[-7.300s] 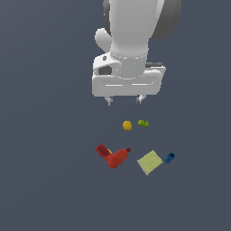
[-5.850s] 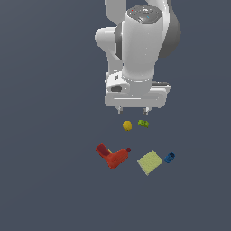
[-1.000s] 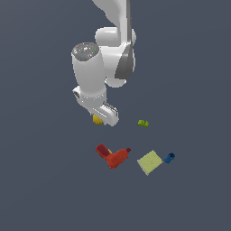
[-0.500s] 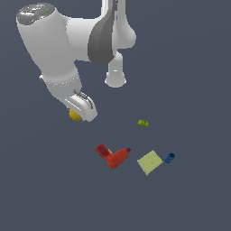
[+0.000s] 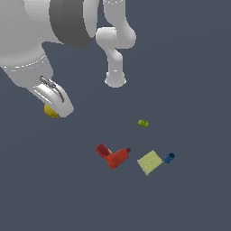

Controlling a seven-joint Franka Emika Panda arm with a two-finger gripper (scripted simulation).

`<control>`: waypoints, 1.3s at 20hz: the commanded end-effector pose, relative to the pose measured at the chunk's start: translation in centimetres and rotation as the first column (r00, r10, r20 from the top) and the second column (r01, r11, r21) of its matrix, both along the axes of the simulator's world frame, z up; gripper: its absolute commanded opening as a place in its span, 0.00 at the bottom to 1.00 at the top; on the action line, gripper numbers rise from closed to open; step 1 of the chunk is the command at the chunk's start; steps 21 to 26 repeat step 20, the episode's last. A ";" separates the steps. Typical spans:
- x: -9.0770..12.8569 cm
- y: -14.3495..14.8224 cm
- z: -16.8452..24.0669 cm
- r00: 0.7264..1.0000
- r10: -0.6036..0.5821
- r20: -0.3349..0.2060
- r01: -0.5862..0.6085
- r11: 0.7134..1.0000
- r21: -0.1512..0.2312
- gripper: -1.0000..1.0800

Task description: Pick up a designated object from a clutter of objects.

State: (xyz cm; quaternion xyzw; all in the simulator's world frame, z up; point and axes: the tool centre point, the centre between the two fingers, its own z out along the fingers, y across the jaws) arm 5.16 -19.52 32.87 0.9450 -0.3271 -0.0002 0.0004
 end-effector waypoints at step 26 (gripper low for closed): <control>2.7 -4.2 4.8 1.000 0.000 0.001 0.000 1.000 0.001 0.00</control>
